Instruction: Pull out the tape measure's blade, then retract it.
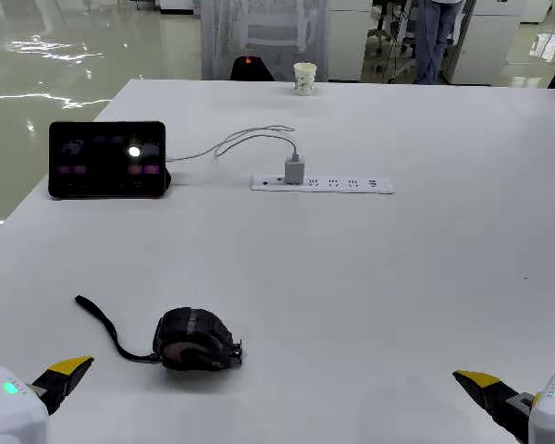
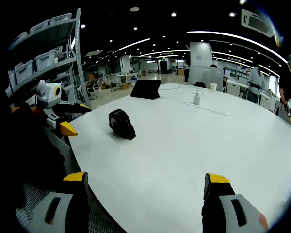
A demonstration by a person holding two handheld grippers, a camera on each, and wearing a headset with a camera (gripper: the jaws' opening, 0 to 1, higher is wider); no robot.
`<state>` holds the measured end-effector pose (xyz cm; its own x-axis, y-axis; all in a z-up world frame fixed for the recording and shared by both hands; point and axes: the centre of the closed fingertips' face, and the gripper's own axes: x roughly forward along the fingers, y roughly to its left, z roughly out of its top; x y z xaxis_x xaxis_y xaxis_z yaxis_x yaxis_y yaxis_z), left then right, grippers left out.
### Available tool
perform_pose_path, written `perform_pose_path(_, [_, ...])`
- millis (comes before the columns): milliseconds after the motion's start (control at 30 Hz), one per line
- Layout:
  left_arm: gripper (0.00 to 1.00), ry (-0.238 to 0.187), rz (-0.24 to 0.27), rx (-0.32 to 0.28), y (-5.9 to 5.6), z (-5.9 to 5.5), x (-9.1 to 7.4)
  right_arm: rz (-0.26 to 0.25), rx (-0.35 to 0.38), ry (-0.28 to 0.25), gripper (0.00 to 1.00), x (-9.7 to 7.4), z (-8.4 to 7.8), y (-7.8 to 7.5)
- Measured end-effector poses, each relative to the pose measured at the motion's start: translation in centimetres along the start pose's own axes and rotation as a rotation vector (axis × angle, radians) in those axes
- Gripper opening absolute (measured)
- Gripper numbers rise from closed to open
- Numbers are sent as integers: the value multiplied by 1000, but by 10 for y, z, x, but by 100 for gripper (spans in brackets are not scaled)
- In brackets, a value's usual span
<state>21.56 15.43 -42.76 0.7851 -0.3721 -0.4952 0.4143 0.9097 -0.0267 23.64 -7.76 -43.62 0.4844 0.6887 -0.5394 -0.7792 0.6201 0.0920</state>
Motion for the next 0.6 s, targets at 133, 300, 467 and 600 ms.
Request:
perform_pose_path(133, [99,1,-1,2,0,0,0,0,1,-1,99,0,0,0])
perform_pose_path(300, [99,1,-4,4,-1,1,1,-1,1,0,99,0,-1,0])
perform_pose_path(467, [99,3,-7,5,-1,0,1,3,5,-1,99,0,-1,0])
perform_pose_path(600, [99,4,-8,5,-1,0,1,9,5,0,99,0,-1,1])
